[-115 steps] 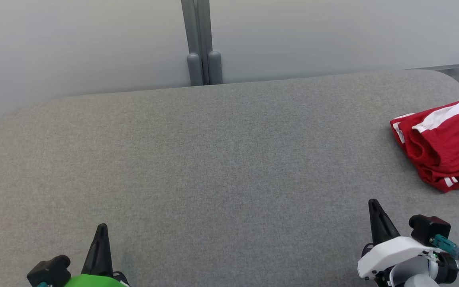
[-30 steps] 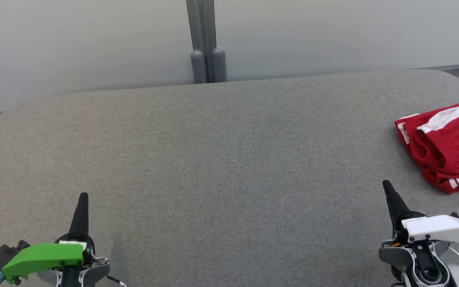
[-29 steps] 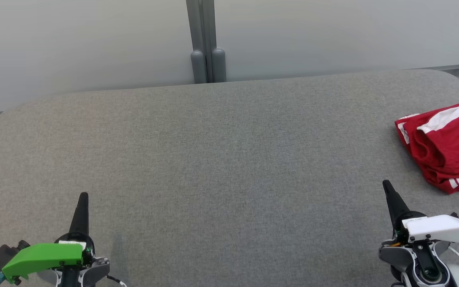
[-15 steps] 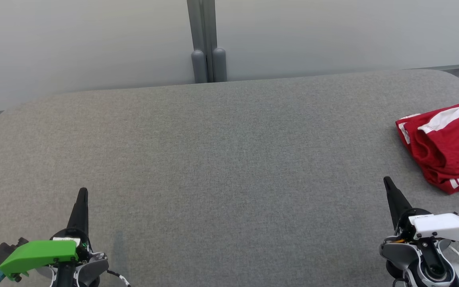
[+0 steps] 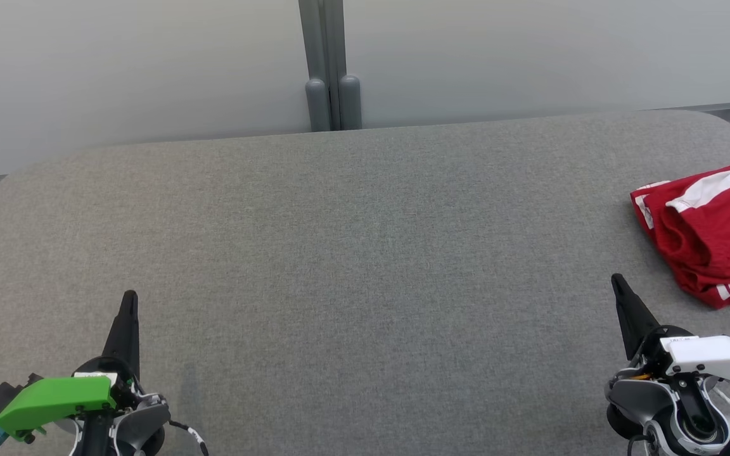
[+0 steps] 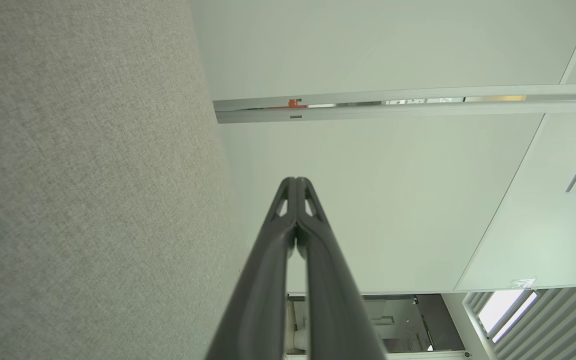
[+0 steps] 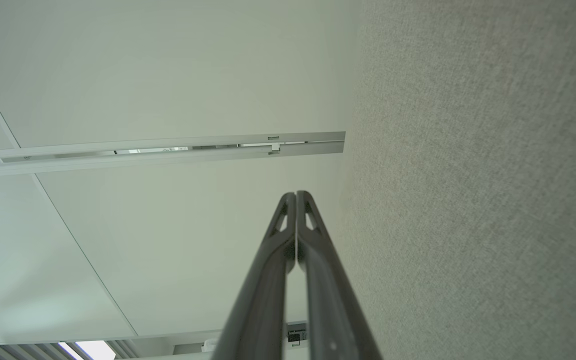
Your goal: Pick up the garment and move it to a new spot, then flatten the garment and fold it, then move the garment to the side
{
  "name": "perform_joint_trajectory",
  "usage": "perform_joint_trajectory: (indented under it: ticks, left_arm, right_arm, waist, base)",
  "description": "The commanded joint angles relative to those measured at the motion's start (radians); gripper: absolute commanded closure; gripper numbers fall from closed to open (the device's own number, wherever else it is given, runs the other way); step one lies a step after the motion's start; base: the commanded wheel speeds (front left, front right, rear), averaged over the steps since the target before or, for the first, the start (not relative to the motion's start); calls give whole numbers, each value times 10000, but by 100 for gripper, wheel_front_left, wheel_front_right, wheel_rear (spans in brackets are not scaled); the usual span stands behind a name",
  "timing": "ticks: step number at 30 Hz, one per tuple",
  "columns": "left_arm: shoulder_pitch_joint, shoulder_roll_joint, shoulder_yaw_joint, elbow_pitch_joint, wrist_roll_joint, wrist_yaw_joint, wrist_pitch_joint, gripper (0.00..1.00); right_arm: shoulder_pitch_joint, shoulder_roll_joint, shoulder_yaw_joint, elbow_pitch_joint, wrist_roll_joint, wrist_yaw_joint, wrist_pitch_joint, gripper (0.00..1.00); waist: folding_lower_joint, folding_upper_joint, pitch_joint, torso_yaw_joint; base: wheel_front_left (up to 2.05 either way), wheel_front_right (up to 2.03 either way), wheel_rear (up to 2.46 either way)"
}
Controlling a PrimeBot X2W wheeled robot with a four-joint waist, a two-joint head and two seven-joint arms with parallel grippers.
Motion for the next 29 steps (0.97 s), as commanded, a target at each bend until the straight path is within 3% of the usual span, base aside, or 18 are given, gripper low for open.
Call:
perform_joint_trajectory:
  ticks: [1, 29]
  left_arm:
    - [-158, 87, 57, -20, -48, -35, 9, 100]
    - [-144, 67, 67, -16, -18, -35, 30, 100]
  right_arm:
    - [-62, -48, -22, -62, 99, 4, 48, 100]
    - [-59, -47, -18, -59, 101, 4, 45, 100]
  waist:
    - [0, 0, 0, 1]
    - [0, 0, 0, 1]
  base:
    - [0, 0, 0]
    - [0, 0, 0]
